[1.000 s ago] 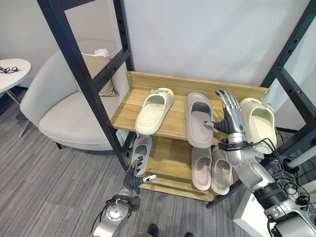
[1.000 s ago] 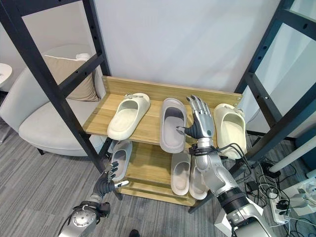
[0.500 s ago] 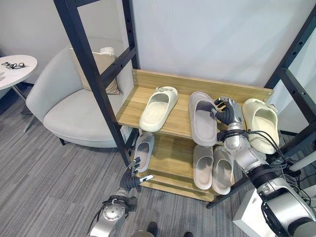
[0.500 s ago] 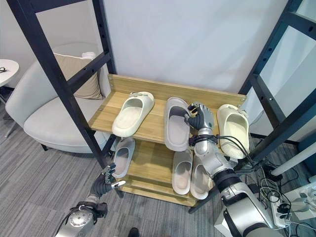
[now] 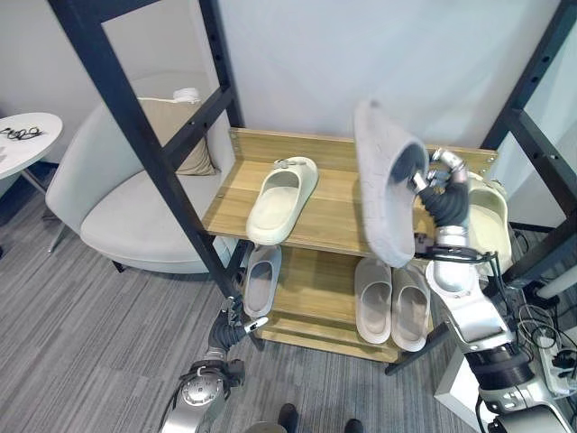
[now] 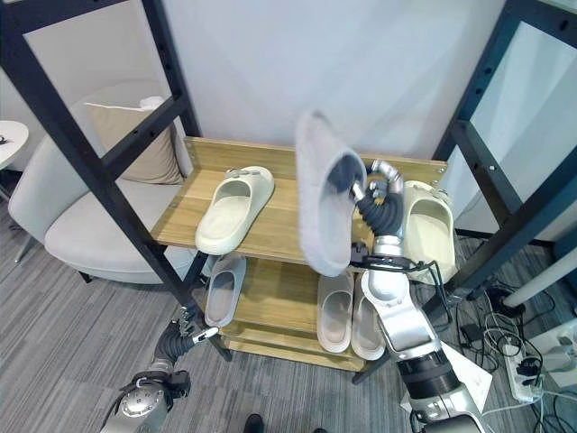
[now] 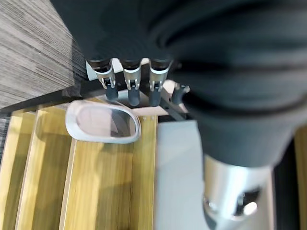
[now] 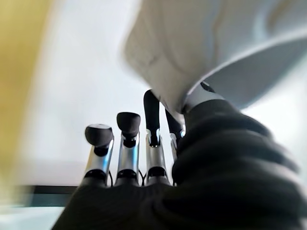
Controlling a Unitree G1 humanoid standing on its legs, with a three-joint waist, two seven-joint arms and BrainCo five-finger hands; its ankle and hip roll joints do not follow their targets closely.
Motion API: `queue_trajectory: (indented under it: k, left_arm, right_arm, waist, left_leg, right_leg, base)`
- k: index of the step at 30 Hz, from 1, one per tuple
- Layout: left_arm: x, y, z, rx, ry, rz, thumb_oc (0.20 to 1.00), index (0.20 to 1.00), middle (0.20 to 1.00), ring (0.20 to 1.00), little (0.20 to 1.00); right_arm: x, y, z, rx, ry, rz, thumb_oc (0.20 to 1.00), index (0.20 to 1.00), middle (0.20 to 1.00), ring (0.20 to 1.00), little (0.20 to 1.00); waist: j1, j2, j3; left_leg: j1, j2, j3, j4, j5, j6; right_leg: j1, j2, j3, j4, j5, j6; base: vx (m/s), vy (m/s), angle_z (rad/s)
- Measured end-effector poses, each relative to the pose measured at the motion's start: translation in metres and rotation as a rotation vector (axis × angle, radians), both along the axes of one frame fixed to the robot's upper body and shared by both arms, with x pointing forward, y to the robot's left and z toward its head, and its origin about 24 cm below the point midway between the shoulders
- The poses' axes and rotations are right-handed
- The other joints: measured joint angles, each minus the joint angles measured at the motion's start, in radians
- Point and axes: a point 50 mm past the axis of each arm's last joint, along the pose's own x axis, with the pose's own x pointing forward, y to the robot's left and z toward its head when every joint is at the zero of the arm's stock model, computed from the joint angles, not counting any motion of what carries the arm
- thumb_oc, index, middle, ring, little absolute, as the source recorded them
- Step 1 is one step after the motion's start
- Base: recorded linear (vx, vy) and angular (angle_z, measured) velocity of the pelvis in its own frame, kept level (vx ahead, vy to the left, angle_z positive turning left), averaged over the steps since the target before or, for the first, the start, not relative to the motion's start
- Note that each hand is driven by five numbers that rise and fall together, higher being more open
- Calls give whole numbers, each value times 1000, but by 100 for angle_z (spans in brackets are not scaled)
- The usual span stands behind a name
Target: Arrange the slippers neatly on the shoe rack.
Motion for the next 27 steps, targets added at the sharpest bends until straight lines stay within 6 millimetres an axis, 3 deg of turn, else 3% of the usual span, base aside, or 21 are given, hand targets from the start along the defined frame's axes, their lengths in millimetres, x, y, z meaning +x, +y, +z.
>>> queue_trajectory:
  k: [2,3,6,8,10,11,13,15,17,20,22,23,25,26,27]
  left_arm:
    - [0,-4,-1,-10,6,-8,1000,1000,1000,1000,1000]
    - [-1,-7,-2,-19,10,-19,1000,1000,1000,1000,1000]
    - [-1,-11,-2,-27,15,-40,1000,1000,1000,1000,1000]
    - [-4,-11,-3,-36,23,-44,1000,1000,1000,1000,1000]
    - [-3,-12,-2,-42,21,-53,1000,1000,1000,1000,1000]
    - [-3,-12,-2,-43,21,-56,1000,1000,1000,1000,1000]
    - [-4,-10,-3,-39,23,-61,1000,1000,1000,1000,1000]
    - [-8,-4,-4,-29,31,-47,1000,1000,1000,1000,1000]
    - [-10,-1,-5,-23,35,-45,1000,1000,1000,1000,1000]
    - [-7,4,-7,-5,35,-42,1000,1000,1000,1000,1000]
    - [-5,3,-7,-5,28,-41,1000,1000,1000,1000,1000]
    - [-1,3,-7,2,26,-38,1000,1000,1000,1000,1000]
    - [13,0,1,7,-32,-20,1000,1000,1000,1000,1000]
    - [28,-5,9,13,-75,-29,1000,1000,1000,1000,1000]
    - [36,-7,15,17,-103,-31,1000,1000,1000,1000,1000]
  right_arm:
    - [-12,21,14,43,-75,203,200,200,200,200,200]
    - [-20,41,16,124,-61,407,200,200,200,200,200]
    - [-29,78,5,144,30,716,200,200,200,200,200]
    - [-37,110,-19,261,198,1008,200,200,200,200,200]
    - [-43,130,-58,295,425,1139,200,200,200,200,200]
    - [-44,129,-74,297,502,1152,200,200,200,200,200]
    - [-50,119,-120,391,679,1105,200,200,200,200,200]
    - [-70,95,-176,399,933,986,200,200,200,200,200]
    - [-80,77,-196,324,1058,934,200,200,200,200,200]
    - [-77,48,-222,275,1103,738,200,200,200,200,200]
    - [-72,31,-228,94,1101,618,200,200,200,200,200]
    - [-65,21,-231,-4,1102,522,200,200,200,200,200]
    - [-33,2,-213,-382,967,301,200,200,200,200,200]
    - [-5,-12,-188,-571,822,126,200,200,200,200,200]
    - [7,-16,-177,-637,754,48,200,200,200,200,200]
  waist:
    - [-9,0,0]
    - [-11,0,0]
    - [-8,-2,0]
    - [-6,-7,-3]
    - [-1,-14,-6]
    - [2,-18,-6]
    - [16,-27,-8]
    - [8,-32,0]
    - [6,-31,2]
    - [-10,-23,14]
    - [-10,-18,37]
    - [-8,-3,74]
    - [-7,19,130]
    - [-7,48,185]
    - [-7,57,207]
  left_leg:
    - [0,3,1,0,0,0]
    - [1,5,3,0,-2,-3]
    - [-1,8,2,0,-4,-7]
    - [-5,8,0,0,-4,-11]
    - [-11,6,-6,0,-5,-16]
    - [-14,6,-6,0,-5,-16]
    - [-16,3,-12,0,-6,-16]
    - [-26,-6,-33,0,-7,-12]
    - [-32,-9,-32,0,-9,-6]
    - [-51,-13,-56,0,-5,-3]
    - [-68,-9,-56,0,2,1]
    - [-78,-12,-55,15,32,-5]
    - [-230,-24,-54,161,12,-6]
    - [-299,-25,-57,207,-3,-10]
    - [-322,-29,-59,214,1,-11]
  right_leg:
    - [-1,1,3,0,0,0]
    - [-2,2,3,0,0,0]
    - [-2,4,1,0,-2,1]
    - [-4,4,-4,0,-5,2]
    - [-5,3,-12,0,-12,6]
    - [-8,2,-11,1,-12,7]
    - [-8,-1,-16,0,-13,7]
    - [-5,-9,-36,1,-20,5]
    - [-14,-13,-34,0,-19,6]
    - [-22,-15,-59,12,-24,8]
    - [-57,-17,-62,39,-29,5]
    - [-69,-17,-68,55,-28,14]
    - [-219,-36,-71,206,-73,7]
    - [-298,-47,-74,283,-90,-1]
    - [-329,-53,-76,316,-97,-8]
  base:
    - [-37,-45,-5]
    - [-23,-22,-4]
    - [-20,-15,4]
    - [-20,-17,6]
    - [15,-9,10]
    - [19,-11,11]
    - [0,-5,10]
    - [-3,1,22]
    - [-46,11,0]
    - [-85,12,20]
    - [-241,26,6]
    - [-367,42,11]
    - [-255,35,11]
    - [-120,18,18]
    - [-106,34,16]
